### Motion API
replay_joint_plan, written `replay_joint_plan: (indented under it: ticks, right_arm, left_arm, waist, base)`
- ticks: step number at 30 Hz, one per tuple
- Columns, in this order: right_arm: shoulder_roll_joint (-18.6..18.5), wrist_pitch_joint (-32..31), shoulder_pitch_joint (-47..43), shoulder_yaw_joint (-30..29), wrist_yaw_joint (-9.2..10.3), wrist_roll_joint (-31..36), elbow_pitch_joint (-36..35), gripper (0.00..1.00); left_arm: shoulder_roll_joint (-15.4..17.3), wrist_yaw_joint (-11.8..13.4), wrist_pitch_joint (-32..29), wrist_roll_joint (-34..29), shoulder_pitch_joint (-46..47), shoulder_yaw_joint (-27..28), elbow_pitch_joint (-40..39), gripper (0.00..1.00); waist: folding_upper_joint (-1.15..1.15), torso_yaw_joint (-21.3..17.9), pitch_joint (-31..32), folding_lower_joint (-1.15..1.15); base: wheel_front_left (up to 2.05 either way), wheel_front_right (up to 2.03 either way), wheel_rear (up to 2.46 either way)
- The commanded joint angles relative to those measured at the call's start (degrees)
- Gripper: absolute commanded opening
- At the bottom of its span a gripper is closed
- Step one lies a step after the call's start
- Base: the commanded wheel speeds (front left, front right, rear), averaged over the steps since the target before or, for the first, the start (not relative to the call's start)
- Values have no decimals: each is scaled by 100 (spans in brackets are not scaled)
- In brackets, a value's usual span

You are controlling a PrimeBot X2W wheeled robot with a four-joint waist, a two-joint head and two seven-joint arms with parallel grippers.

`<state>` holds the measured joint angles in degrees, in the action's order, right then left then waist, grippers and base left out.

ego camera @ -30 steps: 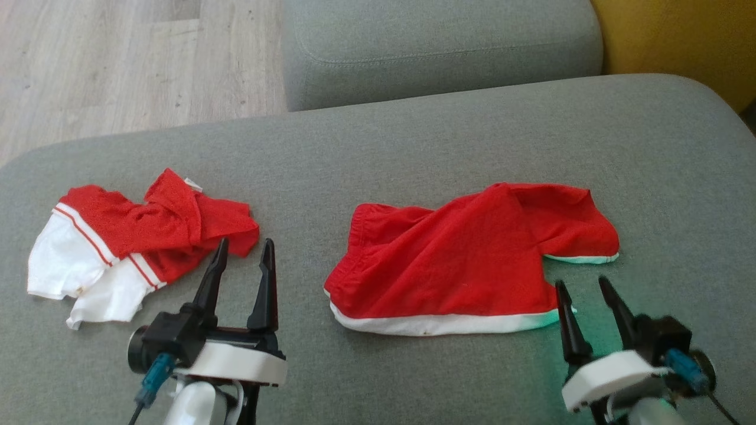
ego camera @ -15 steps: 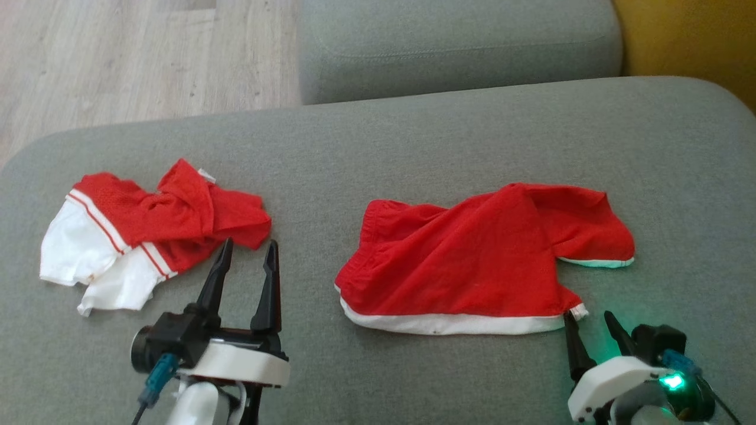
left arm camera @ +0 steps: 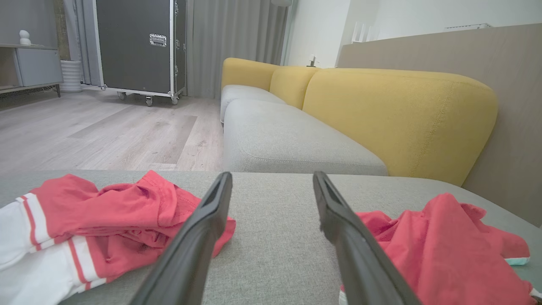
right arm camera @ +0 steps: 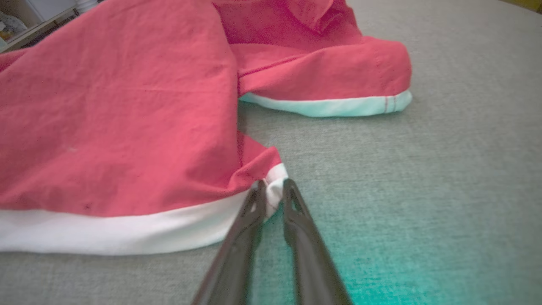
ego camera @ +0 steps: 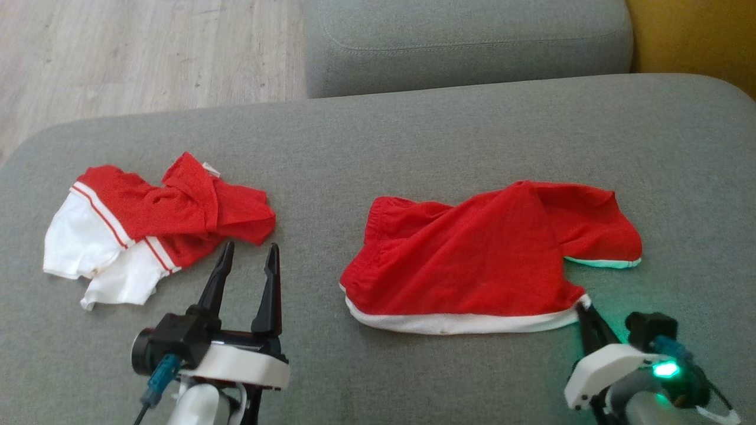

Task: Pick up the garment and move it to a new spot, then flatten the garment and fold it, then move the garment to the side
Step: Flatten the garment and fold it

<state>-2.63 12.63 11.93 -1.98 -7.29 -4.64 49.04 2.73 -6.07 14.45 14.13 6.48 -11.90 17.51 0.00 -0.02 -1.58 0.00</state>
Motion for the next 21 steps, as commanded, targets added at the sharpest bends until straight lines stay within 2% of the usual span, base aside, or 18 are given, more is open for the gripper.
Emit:
replay_joint_plan:
  ticks: [1, 7, 11, 16, 21]
  right_arm:
    - [-25, 89, 217, 51, -20, 67, -106, 0]
    - [-25, 179, 271, -822, -20, 469, -238, 0]
    - [-25, 197, 282, -1080, -20, 536, -282, 0]
    - [-25, 207, 318, -1168, -20, 561, -275, 0]
    - [-25, 216, 406, -1180, -20, 524, -254, 0]
  left_arm:
    - [15, -23, 55, -26, 205, 171, -162, 100]
    - [15, -33, 55, -27, 176, 125, -117, 100]
    - [15, -84, 55, 7, 223, -149, -6, 100]
    - [139, -136, 55, 10, 373, -1022, 605, 100]
    - [403, -140, 13, 490, 718, -2054, 1067, 100]
  waist:
    - [0, -9, 5, 0]
    - [0, -76, -4, 0]
    - [0, -92, -62, 0]
    - [0, -114, -138, 0]
    - [0, -153, -234, 0]
  base:
    - [0, 0, 0]
    - [0, 0, 0]
    - [0, 0, 0]
    - [0, 0, 0]
    - [0, 0, 0]
